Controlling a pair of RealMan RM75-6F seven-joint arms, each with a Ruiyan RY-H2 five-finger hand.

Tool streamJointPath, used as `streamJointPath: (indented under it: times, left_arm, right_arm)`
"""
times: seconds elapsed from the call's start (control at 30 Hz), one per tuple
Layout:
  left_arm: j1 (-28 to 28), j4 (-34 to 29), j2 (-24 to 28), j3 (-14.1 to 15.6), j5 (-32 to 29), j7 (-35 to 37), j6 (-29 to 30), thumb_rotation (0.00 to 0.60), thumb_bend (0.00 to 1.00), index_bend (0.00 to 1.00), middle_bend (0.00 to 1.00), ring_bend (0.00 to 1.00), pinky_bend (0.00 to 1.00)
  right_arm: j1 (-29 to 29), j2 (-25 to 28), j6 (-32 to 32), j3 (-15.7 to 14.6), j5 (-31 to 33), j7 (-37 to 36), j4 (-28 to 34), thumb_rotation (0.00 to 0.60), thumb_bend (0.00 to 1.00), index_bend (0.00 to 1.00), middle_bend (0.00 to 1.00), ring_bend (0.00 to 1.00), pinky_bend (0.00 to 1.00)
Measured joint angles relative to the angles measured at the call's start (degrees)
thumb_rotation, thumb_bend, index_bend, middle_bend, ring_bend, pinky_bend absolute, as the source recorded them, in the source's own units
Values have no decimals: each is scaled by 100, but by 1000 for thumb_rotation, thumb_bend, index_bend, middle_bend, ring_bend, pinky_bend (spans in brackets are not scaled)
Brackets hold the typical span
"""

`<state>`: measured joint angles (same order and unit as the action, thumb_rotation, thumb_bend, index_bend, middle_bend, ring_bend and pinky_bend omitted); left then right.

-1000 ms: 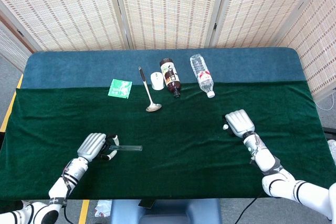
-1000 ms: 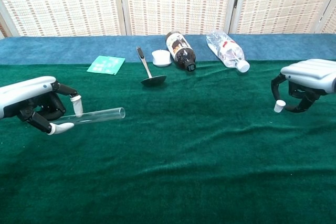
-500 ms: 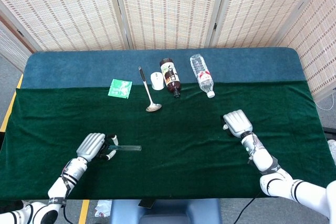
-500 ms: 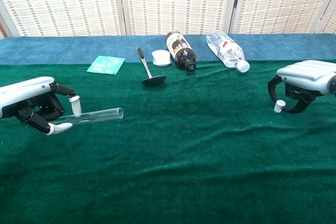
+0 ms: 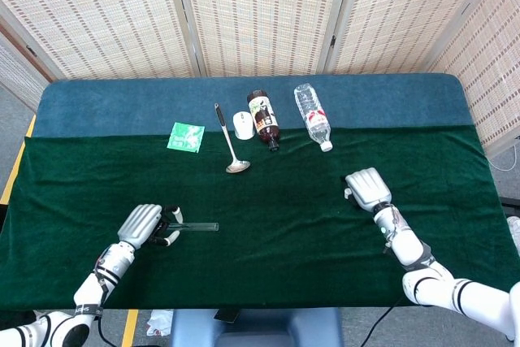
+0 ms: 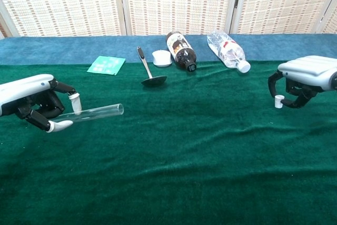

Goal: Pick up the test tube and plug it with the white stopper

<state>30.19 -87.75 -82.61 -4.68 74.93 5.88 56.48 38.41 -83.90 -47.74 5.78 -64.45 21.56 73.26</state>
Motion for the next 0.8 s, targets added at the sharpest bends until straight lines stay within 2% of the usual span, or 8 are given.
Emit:
streamJointPath:
  times: [0.27,0.6,0.8]
  left_arm:
    - [101,-187,79,-115,2,246,-122,600,496,657,950,933,843]
    - [348,-603,158,-378,-104,1004,-522,600,499,657,950,934,843]
    - [449,-819,200,-519,-180,1566,-738,600,508,658,950,934,843]
  right_arm:
    - [-90,559,-436,151,-371,-346,1049,600,517,750,985,1000,1000]
    - [-120,1643,-1146,564,-1302,-839,3135,600,517,771,993,1000,1000]
    - [28,1836,-1269,779,-1523,-845,3782,600,517,772,993,1000,1000]
